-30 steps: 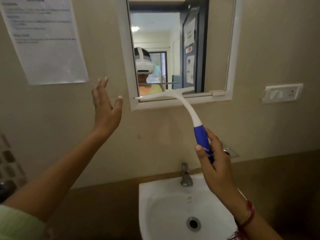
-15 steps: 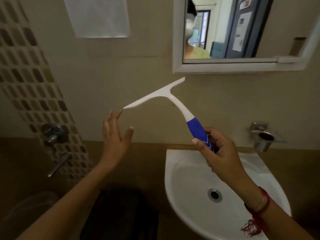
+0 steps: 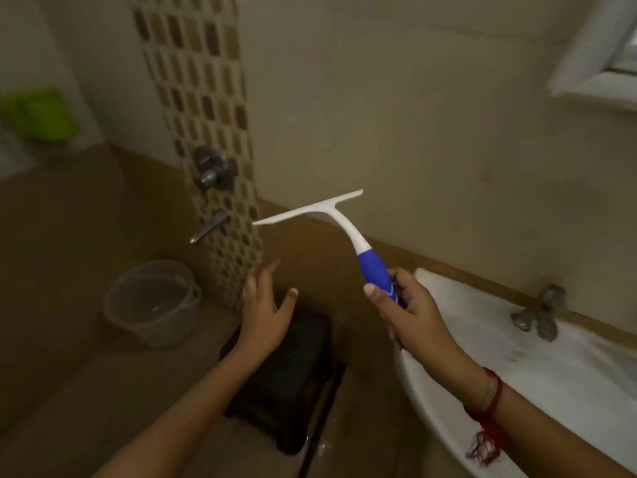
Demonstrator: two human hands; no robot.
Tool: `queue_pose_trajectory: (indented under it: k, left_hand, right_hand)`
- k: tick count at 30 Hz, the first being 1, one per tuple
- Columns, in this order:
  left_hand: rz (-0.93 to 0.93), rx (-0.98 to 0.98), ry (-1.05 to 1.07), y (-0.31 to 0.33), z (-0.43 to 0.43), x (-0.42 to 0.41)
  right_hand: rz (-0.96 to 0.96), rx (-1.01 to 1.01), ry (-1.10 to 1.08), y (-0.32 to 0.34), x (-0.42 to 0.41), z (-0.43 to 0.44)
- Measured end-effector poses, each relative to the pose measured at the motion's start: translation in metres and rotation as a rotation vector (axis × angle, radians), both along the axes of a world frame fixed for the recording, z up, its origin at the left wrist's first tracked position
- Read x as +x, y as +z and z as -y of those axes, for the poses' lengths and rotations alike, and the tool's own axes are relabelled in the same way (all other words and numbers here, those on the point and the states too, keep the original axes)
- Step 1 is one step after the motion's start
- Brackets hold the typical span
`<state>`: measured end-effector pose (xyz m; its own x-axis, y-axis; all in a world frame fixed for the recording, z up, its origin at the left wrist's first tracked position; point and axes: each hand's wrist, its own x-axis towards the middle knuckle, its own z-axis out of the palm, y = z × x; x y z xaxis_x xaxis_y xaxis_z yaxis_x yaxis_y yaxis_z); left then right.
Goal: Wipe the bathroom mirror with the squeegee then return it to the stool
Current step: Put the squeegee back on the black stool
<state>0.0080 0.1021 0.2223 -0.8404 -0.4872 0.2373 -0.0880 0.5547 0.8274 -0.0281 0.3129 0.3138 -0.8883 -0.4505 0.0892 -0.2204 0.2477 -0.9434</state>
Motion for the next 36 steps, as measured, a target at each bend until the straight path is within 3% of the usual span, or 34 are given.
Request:
queue_pose_trajectory:
  k: [14,25,32,36]
  left_hand:
    - [0.383,0.043,0.173,-0.110,0.063,0.063]
    - [0.690,-0.012,0.122,-0.233,0.094,0.001]
    - [0.705,0.015,0.180,-0.287,0.100,-0.035]
    - [0.728,0.014,0.177,-0.316,0.101,-0.030]
  right_hand:
    - [0.237,-0.049,0.077,-0.105,-0.035,0.098]
    - [0.240,0.376,-0.021,-0.290,-0.092,0.149]
    - [0.107,0.659,0.009,-0.385,-0.114,0.174]
    - [0.129,0.671,-0.029,-0.424,-0.111,0.185]
